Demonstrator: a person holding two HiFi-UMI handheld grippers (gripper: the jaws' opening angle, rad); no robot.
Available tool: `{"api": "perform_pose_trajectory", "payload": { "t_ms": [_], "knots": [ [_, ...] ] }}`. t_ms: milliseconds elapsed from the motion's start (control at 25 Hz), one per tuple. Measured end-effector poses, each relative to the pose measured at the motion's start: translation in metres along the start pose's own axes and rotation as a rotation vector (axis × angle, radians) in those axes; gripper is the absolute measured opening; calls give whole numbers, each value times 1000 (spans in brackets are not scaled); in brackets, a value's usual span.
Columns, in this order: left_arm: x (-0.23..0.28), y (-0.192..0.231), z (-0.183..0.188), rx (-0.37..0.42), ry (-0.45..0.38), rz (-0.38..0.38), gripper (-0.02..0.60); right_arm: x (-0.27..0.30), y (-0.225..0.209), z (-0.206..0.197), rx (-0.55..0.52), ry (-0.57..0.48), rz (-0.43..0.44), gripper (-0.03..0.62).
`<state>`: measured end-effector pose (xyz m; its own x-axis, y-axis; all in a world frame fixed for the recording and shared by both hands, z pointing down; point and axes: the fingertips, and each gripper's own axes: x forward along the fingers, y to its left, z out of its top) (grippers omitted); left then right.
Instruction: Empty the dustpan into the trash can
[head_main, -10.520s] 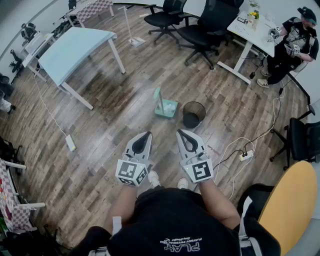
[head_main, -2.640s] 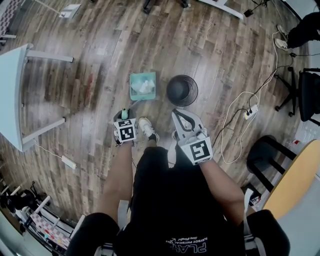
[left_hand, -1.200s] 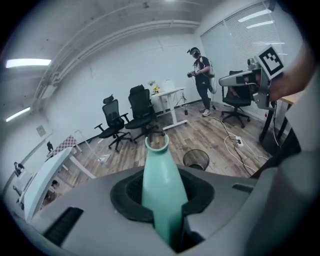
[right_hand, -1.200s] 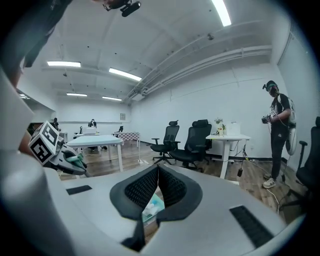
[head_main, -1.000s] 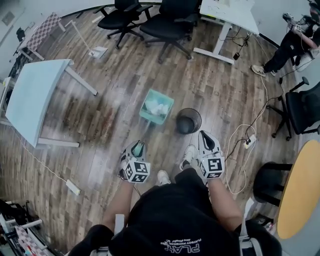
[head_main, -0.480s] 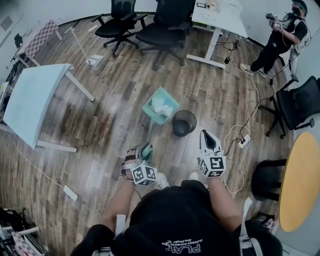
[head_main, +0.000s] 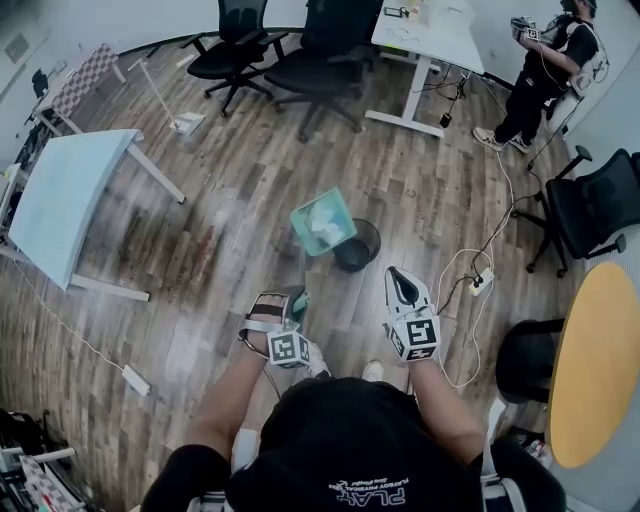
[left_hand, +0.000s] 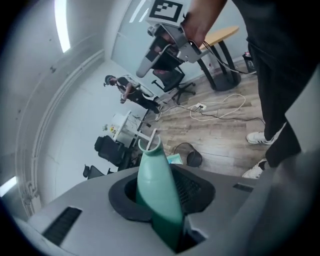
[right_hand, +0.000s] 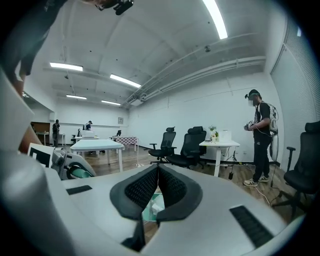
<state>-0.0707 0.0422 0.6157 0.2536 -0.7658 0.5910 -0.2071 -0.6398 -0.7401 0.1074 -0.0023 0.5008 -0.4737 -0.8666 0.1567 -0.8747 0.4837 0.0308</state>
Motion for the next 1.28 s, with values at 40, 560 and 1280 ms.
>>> {"api": "perform_pose_trajectory", "payload": {
  "t_ms": [40, 560, 1280],
  "knots": [
    [2, -4, 5, 21, 5, -7, 114, -6, -1, -1, -4, 2, 10, 23],
    [24, -48, 65, 270, 29, -104, 114, -57, -14, -22, -28, 32, 90, 23],
    [37, -97, 66, 672, 173, -204, 100, -88, -27, -27, -42, 17, 101, 24]
  ]
}}
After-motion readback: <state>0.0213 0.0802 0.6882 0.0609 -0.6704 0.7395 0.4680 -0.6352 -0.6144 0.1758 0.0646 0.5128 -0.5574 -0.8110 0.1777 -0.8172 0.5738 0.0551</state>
